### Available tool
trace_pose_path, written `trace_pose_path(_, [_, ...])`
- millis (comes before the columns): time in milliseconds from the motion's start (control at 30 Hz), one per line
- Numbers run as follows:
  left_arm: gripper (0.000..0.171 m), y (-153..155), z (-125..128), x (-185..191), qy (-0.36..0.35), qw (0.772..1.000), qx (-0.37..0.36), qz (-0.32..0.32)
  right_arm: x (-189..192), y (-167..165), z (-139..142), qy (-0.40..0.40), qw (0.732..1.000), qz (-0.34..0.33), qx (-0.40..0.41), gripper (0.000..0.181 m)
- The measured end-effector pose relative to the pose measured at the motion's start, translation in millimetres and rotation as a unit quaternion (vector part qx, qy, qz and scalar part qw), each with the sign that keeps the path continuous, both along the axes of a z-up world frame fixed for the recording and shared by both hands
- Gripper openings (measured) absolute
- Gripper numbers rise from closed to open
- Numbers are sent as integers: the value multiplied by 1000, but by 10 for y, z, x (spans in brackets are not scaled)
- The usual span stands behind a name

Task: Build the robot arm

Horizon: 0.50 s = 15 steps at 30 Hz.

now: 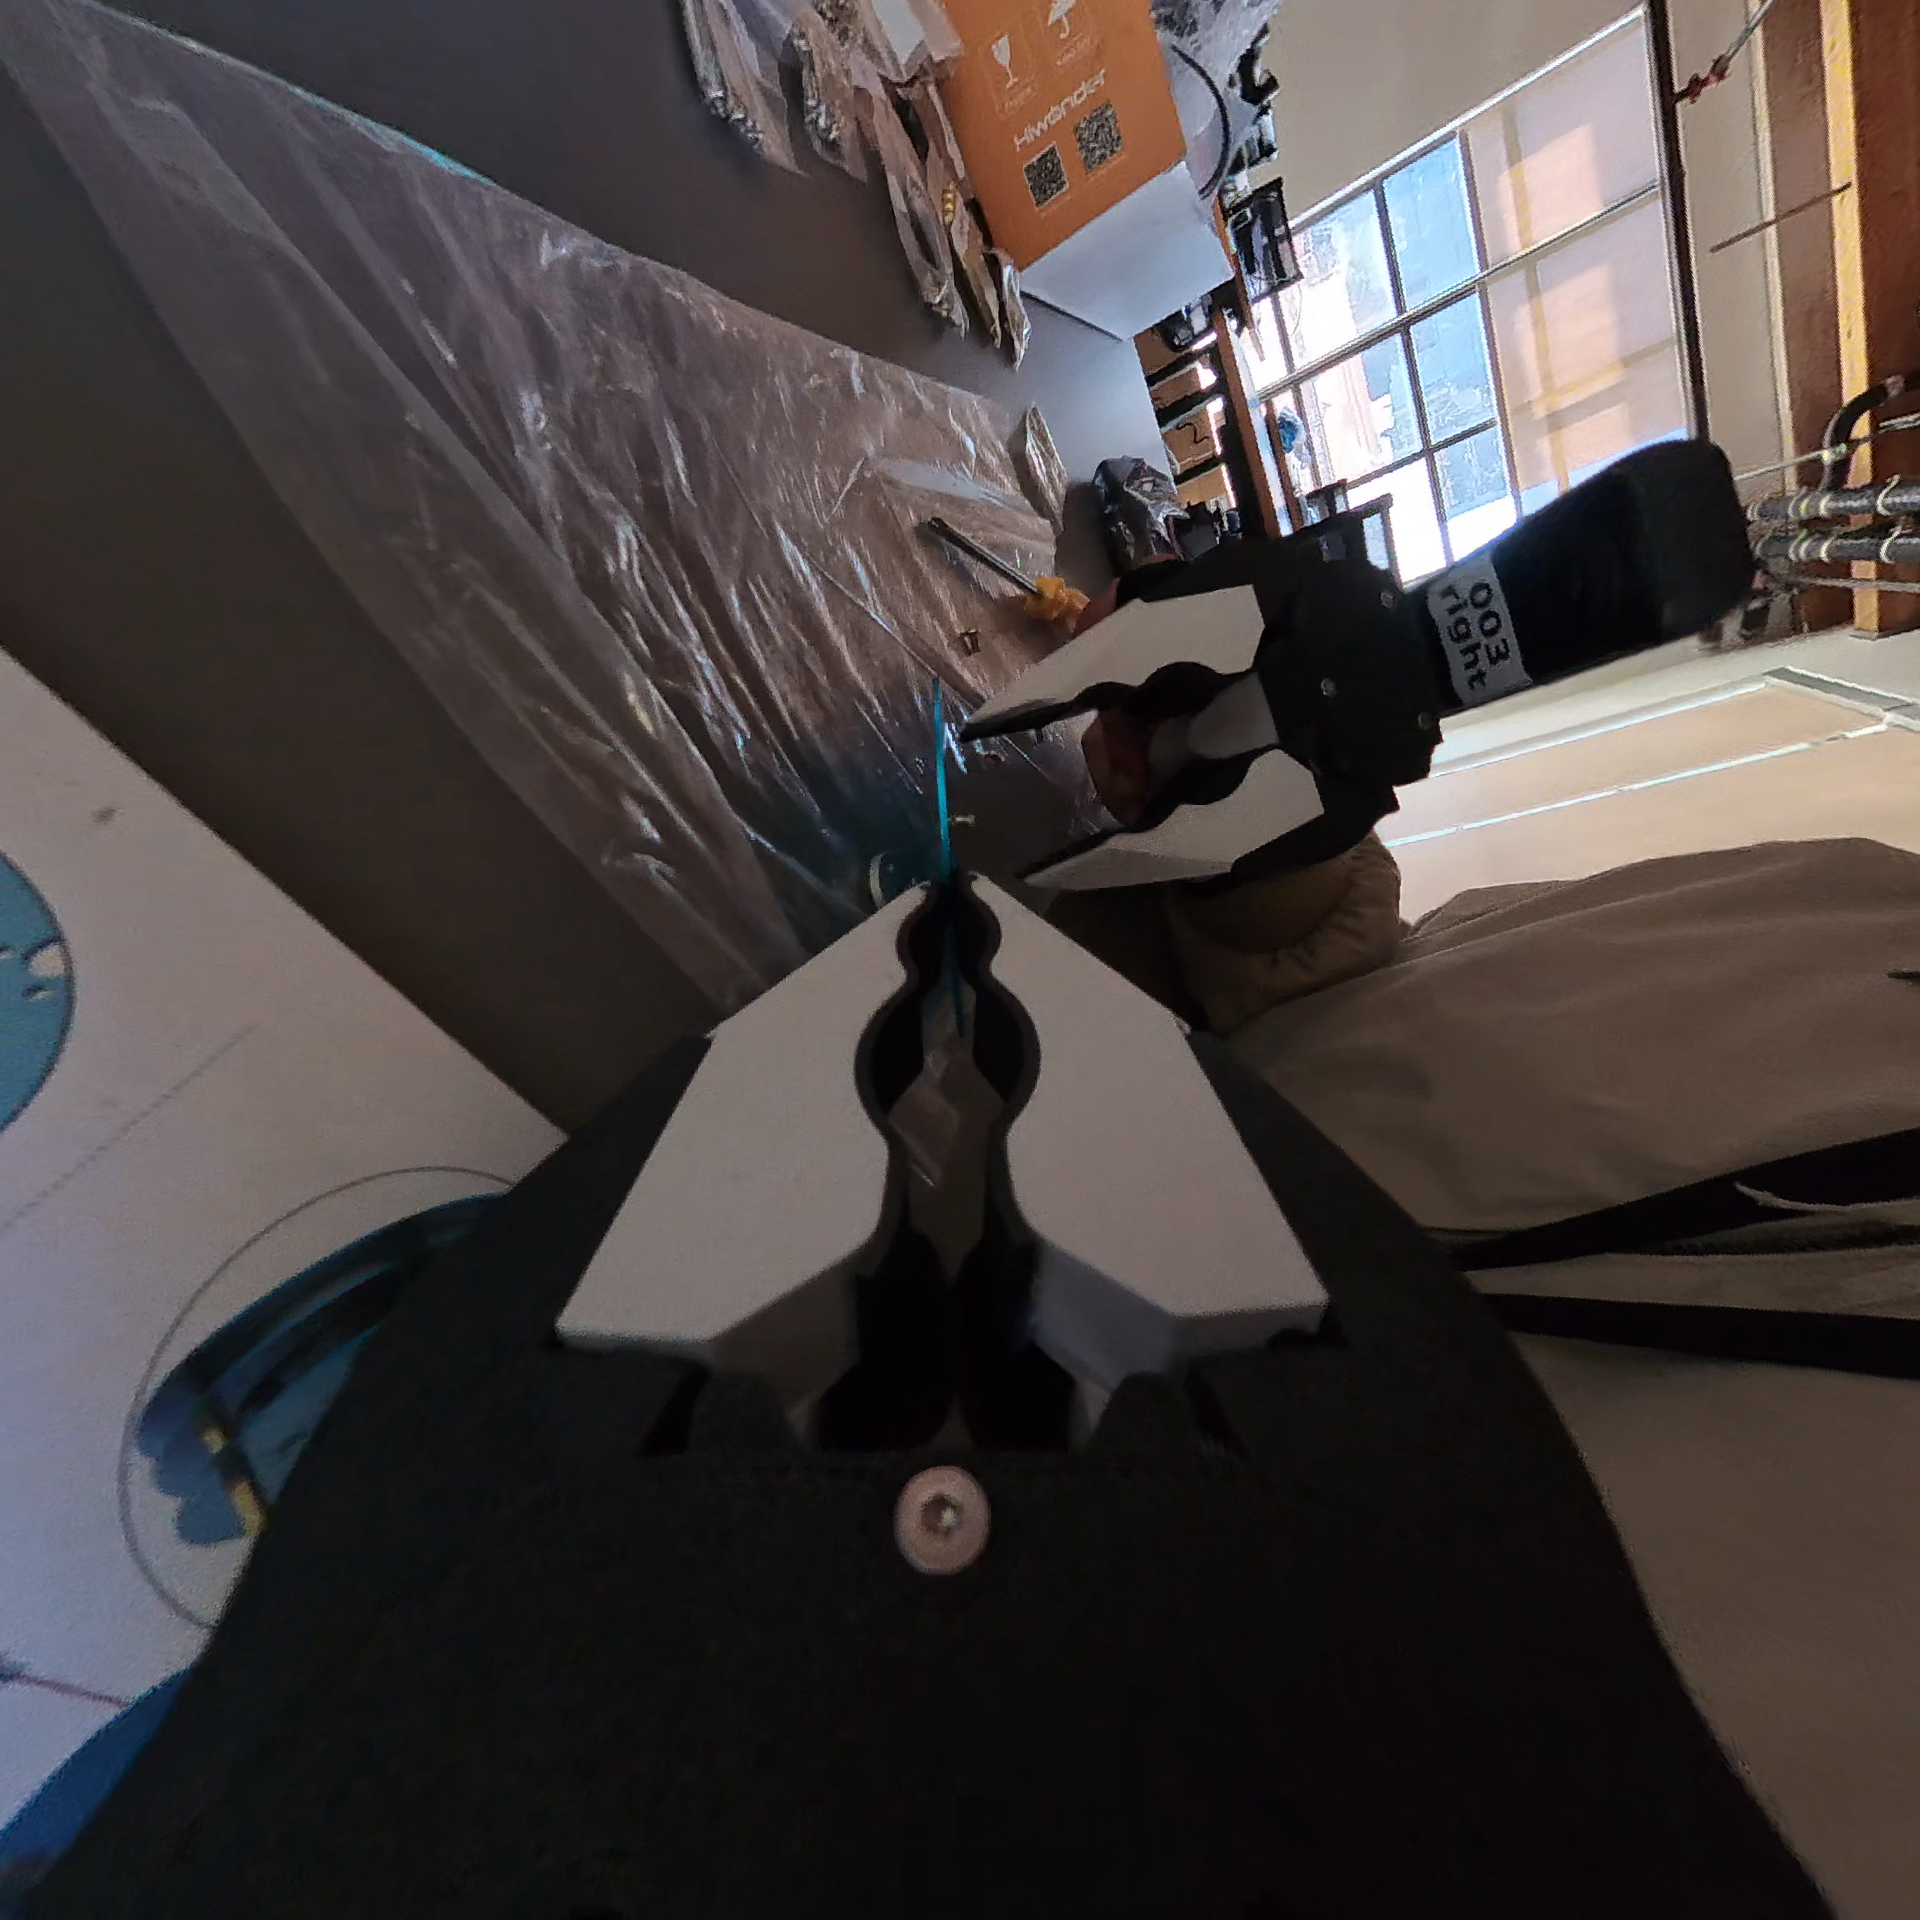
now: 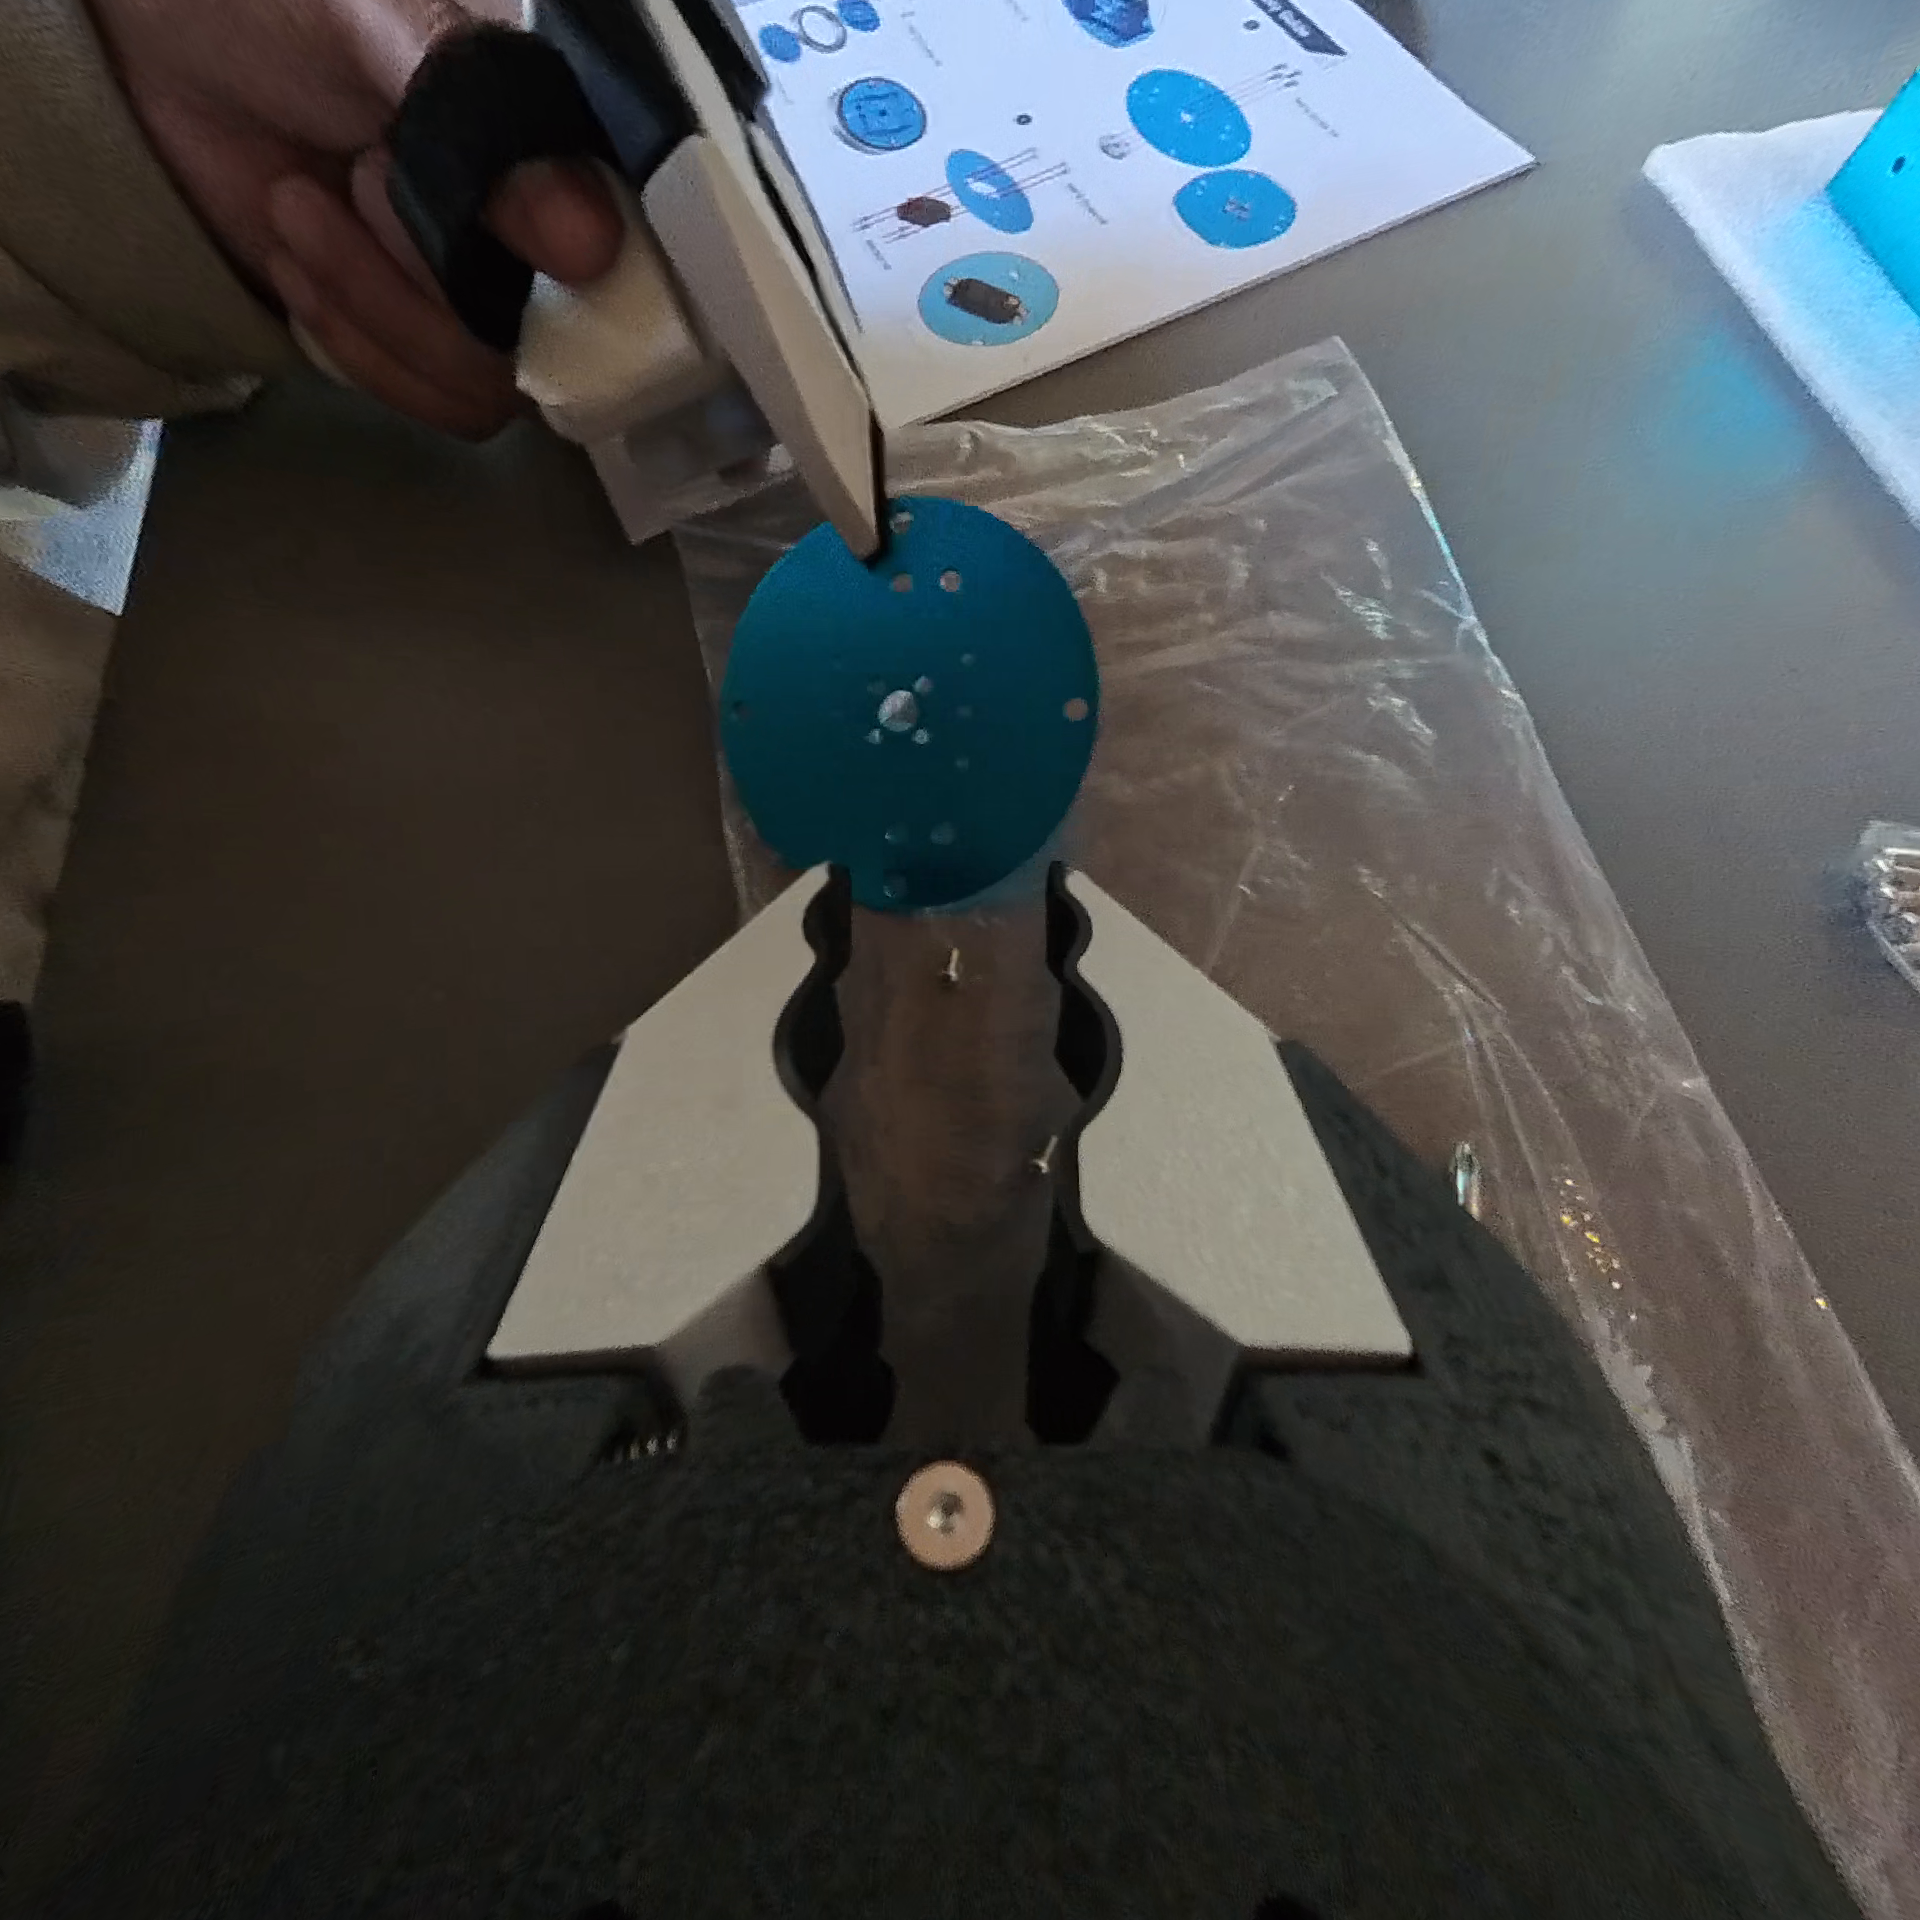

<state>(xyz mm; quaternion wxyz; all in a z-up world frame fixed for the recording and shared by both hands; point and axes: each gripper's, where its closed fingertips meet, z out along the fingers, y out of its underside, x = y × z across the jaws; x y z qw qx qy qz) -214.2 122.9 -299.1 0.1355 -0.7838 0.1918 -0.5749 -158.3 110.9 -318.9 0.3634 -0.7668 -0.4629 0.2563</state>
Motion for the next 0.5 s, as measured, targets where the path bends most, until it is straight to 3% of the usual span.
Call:
trace_pose_path(233, [1,-26,163,-45,-37,998,57,-14,-127,4,111,106,988,13,-111,38])
trace_pose_path(333, [1,-42,283,-81,-76,995,66,-21,-147,-5,240,175,971,17,-165,12])
trace_pose_path(467, [5,-23,540,-86,-140,987,83,-8,-138,20,624,311,916,23,-252,1])
trace_pose_path(500, [14,-21,605,-88,-158,983,90,-2,-133,34,739,349,895,24,-276,0])
